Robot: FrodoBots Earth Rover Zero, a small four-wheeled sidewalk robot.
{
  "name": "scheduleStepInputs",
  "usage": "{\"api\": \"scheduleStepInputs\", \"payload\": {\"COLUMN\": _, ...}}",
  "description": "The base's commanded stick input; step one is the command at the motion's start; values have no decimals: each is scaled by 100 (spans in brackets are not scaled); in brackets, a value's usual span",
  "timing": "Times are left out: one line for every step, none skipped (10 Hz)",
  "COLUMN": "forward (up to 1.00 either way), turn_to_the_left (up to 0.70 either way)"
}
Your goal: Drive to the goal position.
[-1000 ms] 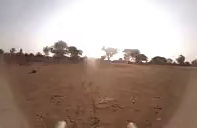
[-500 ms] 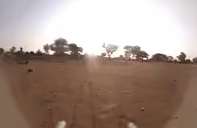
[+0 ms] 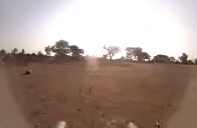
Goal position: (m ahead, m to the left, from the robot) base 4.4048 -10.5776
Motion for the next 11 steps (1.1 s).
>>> {"api": "scheduleStepInputs", "payload": {"forward": 70, "turn_to_the_left": 0}}
{"api": "scheduleStepInputs", "payload": {"forward": 70, "turn_to_the_left": 0}}
{"api": "scheduleStepInputs", "payload": {"forward": 70, "turn_to_the_left": 0}}
{"api": "scheduleStepInputs", "payload": {"forward": 70, "turn_to_the_left": 0}}
{"api": "scheduleStepInputs", "payload": {"forward": 70, "turn_to_the_left": 0}}
{"api": "scheduleStepInputs", "payload": {"forward": 70, "turn_to_the_left": 0}}
{"api": "scheduleStepInputs", "payload": {"forward": 70, "turn_to_the_left": 0}}
{"api": "scheduleStepInputs", "payload": {"forward": 70, "turn_to_the_left": 0}}
{"api": "scheduleStepInputs", "payload": {"forward": 70, "turn_to_the_left": 0}}
{"api": "scheduleStepInputs", "payload": {"forward": 70, "turn_to_the_left": 0}}
{"api": "scheduleStepInputs", "payload": {"forward": 70, "turn_to_the_left": 0}}
